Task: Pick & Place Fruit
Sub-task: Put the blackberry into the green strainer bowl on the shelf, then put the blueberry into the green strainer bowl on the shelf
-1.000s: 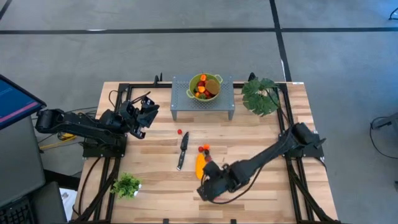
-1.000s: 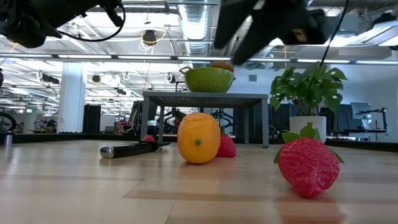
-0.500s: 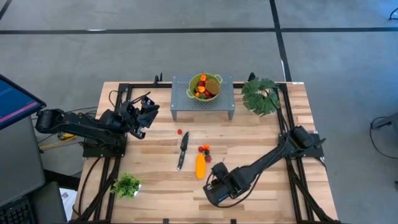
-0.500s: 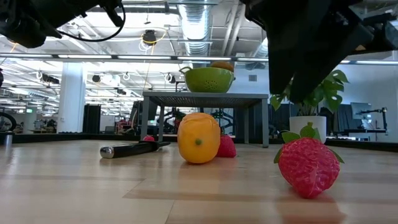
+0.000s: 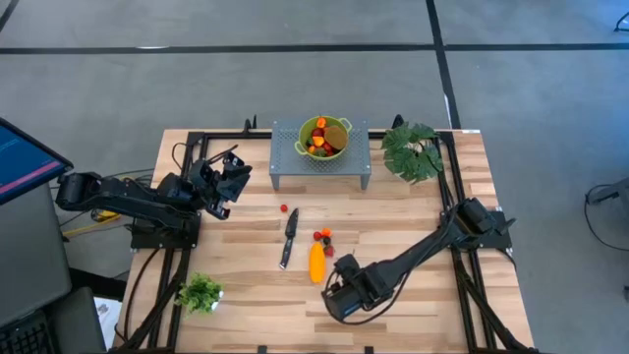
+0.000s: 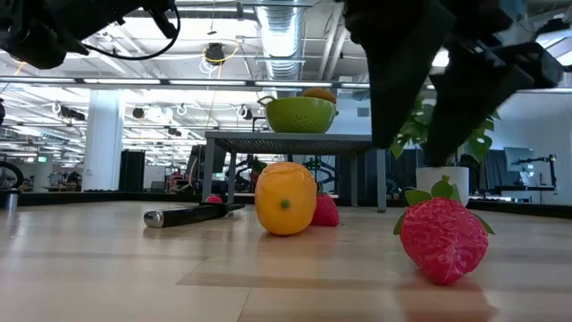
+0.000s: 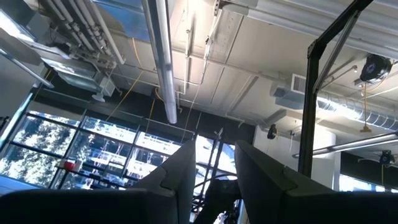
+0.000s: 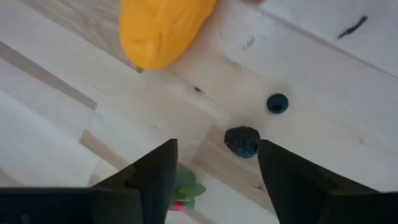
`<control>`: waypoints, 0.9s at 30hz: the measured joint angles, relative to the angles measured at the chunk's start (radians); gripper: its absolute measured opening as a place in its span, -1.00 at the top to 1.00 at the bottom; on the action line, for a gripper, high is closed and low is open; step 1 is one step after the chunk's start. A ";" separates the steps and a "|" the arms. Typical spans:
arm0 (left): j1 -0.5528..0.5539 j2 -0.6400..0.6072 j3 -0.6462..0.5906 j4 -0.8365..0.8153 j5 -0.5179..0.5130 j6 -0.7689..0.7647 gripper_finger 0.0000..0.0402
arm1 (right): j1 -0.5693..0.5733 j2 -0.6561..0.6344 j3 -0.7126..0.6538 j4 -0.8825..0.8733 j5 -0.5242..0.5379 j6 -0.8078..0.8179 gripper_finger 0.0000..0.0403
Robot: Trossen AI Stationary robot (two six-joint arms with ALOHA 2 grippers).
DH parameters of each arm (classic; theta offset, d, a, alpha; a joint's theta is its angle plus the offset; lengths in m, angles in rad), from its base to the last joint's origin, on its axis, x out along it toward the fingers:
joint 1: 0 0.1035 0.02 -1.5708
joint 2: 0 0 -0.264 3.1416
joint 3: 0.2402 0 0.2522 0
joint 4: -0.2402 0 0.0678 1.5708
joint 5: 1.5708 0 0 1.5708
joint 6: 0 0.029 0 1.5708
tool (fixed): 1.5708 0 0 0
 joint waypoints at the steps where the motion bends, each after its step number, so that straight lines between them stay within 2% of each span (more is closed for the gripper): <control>1: 0.000 0.000 0.000 0.000 0.000 0.000 0.47 | 0.002 0.000 -0.016 0.022 0.000 0.002 -0.11; 7: 0.000 0.000 0.000 0.000 0.000 0.000 0.47 | 0.007 0.000 -0.059 0.077 0.001 0.020 -0.10; 17: 0.000 0.000 0.000 0.000 0.001 0.000 0.47 | 0.011 0.105 -0.054 0.111 -0.028 0.019 0.05; 27: 0.000 0.000 0.000 0.000 0.005 0.000 0.47 | 0.016 0.103 -0.057 0.105 -0.040 0.043 0.19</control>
